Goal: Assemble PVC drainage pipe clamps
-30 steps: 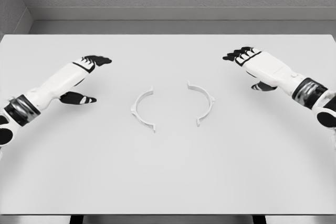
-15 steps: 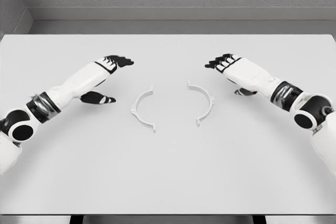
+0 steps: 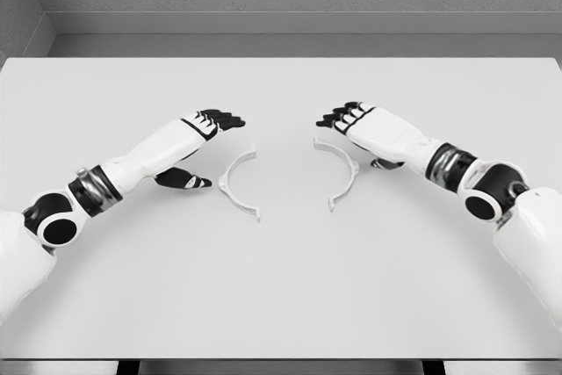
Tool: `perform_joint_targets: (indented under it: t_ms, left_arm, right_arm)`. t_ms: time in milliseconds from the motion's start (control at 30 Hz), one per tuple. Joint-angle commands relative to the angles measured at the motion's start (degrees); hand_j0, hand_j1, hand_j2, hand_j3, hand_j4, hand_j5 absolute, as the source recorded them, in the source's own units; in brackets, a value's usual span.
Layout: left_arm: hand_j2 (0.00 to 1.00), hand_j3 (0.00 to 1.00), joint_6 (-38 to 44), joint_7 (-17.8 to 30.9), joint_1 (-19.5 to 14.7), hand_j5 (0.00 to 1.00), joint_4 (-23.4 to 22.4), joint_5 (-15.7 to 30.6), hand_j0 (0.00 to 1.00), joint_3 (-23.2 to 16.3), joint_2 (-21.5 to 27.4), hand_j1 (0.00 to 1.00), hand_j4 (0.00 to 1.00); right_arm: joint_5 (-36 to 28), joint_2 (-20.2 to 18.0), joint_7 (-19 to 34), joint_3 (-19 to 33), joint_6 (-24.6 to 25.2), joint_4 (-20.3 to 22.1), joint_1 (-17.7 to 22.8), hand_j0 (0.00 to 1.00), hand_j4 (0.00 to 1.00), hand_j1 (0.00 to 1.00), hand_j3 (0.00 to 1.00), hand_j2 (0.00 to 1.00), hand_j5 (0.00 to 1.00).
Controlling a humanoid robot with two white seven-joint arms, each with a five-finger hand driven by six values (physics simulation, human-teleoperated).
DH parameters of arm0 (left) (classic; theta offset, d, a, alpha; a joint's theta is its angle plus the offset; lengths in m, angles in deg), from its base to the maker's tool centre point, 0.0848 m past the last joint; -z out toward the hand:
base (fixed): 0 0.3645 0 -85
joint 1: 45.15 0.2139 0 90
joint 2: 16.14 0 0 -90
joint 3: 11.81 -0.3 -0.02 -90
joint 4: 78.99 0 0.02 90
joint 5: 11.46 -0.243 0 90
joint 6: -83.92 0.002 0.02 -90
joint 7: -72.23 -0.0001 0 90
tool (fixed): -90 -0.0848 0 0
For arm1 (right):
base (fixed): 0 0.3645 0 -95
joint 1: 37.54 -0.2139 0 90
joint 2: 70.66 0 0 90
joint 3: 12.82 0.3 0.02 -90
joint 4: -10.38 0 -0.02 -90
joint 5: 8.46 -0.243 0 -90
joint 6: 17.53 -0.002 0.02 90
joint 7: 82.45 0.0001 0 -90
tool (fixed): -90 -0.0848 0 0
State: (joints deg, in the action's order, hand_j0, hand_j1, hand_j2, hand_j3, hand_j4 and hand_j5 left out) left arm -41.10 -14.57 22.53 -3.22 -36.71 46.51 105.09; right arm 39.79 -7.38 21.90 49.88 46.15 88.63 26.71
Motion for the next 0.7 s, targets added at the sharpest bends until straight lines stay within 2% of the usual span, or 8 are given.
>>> perform_joint_targets:
  t_ms: [0,167,233,667]
  left_arm:
    - [1.0,1.0,0.01,-0.03,0.0,1.0,-0.01,0.29,1.0,-0.05,-0.03,1.0,1.0]
    - [1.0,1.0,0.01,-0.03,0.09,1.0,-0.62,0.37,1.0,-0.05,-0.47,1.0,1.0]
    - [1.0,1.0,0.01,-0.03,0.09,1.0,-1.5,0.29,1.0,-0.05,-0.65,1.0,1.0]
    - [1.0,1.0,0.01,-0.03,-0.26,1.0,-2.91,0.38,1.0,-0.05,-2.84,1.0,1.0]
  right_arm:
    - [-0.26,0.1,0.06,-0.47,0.22,0.23,0.0,1.0,1.0,1.0,1.0,1.0,1.0]
    - [-0.26,0.18,0.15,-0.47,0.83,1.37,0.0,1.0,1.0,1.0,1.0,1.0,1.0]
    - [-0.26,0.1,0.15,-0.56,1.89,3.22,0.18,1.0,1.0,1.0,1.0,1.0,1.0]
    - [-0.26,0.1,0.94,-1.35,1.98,3.31,0.44,1.0,1.0,1.0,1.0,1.0,1.0]
